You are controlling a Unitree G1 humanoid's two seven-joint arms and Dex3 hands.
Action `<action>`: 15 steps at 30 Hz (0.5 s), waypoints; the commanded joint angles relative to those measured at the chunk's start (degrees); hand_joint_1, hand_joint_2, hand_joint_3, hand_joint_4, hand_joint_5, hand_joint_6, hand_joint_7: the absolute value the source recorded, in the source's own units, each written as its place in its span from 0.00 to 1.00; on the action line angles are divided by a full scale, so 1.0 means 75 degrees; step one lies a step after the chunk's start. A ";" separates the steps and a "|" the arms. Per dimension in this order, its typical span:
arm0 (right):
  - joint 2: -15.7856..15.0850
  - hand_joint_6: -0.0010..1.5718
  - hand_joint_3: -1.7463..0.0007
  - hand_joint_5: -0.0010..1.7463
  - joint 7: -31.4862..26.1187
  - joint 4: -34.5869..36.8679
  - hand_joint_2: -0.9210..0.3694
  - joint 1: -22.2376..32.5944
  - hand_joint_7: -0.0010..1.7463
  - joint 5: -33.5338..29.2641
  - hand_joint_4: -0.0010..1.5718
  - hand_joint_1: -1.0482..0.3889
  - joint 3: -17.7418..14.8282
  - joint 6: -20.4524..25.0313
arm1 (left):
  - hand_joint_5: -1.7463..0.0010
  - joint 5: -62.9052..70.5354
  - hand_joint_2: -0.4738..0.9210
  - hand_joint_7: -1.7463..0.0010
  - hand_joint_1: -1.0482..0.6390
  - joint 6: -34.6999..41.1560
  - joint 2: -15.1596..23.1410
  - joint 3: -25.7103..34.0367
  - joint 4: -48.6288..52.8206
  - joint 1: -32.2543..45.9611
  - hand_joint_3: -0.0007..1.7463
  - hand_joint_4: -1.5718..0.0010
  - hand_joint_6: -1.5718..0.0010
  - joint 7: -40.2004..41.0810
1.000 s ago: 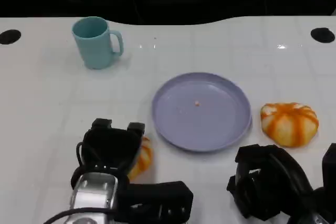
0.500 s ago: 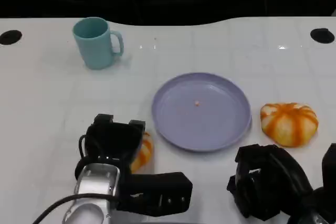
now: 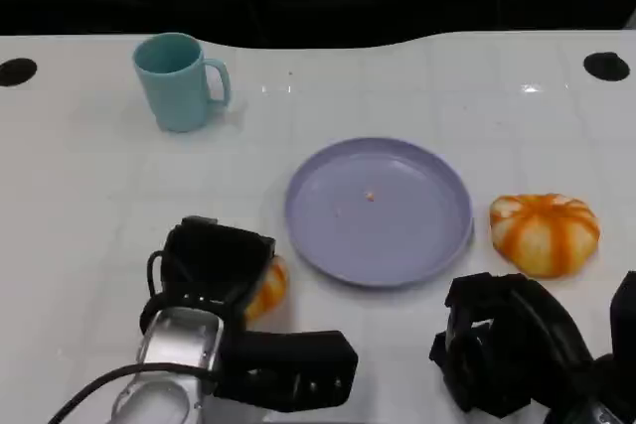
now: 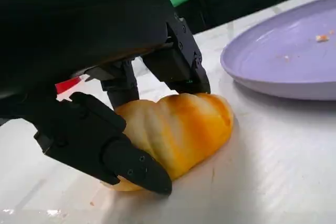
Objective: Grasp the bread from the table and place it into the plate.
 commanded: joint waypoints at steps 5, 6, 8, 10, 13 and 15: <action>-0.0067 1.00 0.19 0.80 -0.0011 -0.0070 0.67 0.0023 0.58 0.0041 0.96 0.00 -0.0061 0.0006 | 0.04 -0.0694 0.57 0.97 0.46 -0.0812 0.0023 0.0143 0.1643 -0.0006 0.71 0.32 0.14 0.2782; -0.0073 1.00 0.19 0.80 -0.0025 -0.0091 0.67 0.0033 0.58 0.0024 0.96 0.00 -0.0053 0.0008 | 0.01 -0.0813 0.57 0.95 0.46 -0.0988 -0.0009 0.0177 0.1953 -0.0080 0.74 0.31 0.12 0.3240; -0.0078 1.00 0.18 0.81 -0.0037 -0.0104 0.67 0.0041 0.59 0.0015 0.96 0.00 -0.0051 0.0009 | 0.00 -0.0994 0.55 0.53 0.46 -0.1247 -0.0043 0.0198 0.2467 -0.0232 0.81 0.29 0.30 0.3885; -0.0081 1.00 0.18 0.81 -0.0063 -0.0127 0.67 0.0045 0.59 0.0005 0.96 0.00 -0.0047 0.0032 | 0.00 -0.1110 0.55 0.32 0.46 -0.1406 -0.0045 0.0162 0.2803 -0.0353 0.84 0.28 0.42 0.4304; -0.0079 1.00 0.18 0.81 -0.0060 -0.0146 0.67 0.0055 0.59 0.0032 0.96 0.00 -0.0051 0.0067 | 0.00 -0.1107 0.54 0.38 0.45 -0.1398 -0.0027 0.0059 0.3013 -0.0463 0.84 0.28 0.44 0.4629; -0.0071 1.00 0.18 0.81 -0.0051 -0.0126 0.68 0.0032 0.58 0.0063 0.96 0.00 -0.0066 0.0106 | 0.00 -0.1150 0.54 0.42 0.45 -0.1387 -0.0010 0.0027 0.3030 -0.0486 0.85 0.27 0.43 0.4685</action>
